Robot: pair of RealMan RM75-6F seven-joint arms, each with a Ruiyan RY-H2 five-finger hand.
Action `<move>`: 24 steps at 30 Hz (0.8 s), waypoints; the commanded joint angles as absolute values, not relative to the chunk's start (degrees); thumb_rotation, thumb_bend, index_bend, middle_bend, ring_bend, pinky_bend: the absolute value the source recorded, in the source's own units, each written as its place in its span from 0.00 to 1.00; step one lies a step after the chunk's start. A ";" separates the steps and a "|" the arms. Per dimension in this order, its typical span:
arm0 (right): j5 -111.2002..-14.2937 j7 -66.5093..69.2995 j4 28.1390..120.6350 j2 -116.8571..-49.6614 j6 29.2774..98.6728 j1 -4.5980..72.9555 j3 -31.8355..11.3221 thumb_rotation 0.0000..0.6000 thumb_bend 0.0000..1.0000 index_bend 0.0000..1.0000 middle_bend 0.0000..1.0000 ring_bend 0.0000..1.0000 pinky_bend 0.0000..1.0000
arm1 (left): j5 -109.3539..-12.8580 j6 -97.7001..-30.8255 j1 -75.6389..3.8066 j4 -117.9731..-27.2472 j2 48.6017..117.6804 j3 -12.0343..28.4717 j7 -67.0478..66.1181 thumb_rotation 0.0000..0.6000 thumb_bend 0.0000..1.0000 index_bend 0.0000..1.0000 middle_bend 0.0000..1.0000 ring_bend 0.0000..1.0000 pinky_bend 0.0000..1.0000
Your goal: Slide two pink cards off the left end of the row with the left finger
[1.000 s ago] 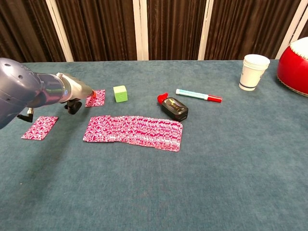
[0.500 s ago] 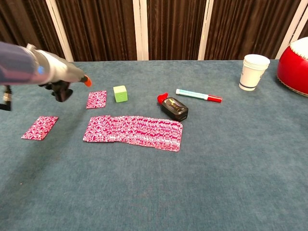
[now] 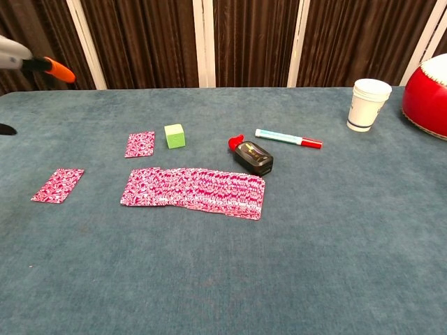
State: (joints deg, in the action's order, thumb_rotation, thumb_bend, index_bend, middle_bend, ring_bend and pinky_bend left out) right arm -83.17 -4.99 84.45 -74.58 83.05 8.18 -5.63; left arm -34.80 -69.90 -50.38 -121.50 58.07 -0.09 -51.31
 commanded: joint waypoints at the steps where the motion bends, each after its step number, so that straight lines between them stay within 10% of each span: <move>1: -83.39 -4.83 84.89 -74.32 83.45 8.09 -5.75 1.00 0.28 0.01 0.15 0.23 0.24 | -65.59 -80.23 -31.57 -119.98 52.89 -10.29 -32.15 1.00 0.35 0.03 0.07 0.11 0.38; 24: -86.46 -4.17 83.92 -74.27 85.42 7.93 -5.17 1.00 0.28 0.01 0.15 0.23 0.24 | -86.97 -94.45 -11.90 -102.37 61.96 -12.23 -19.20 1.00 0.35 0.05 0.02 0.06 0.27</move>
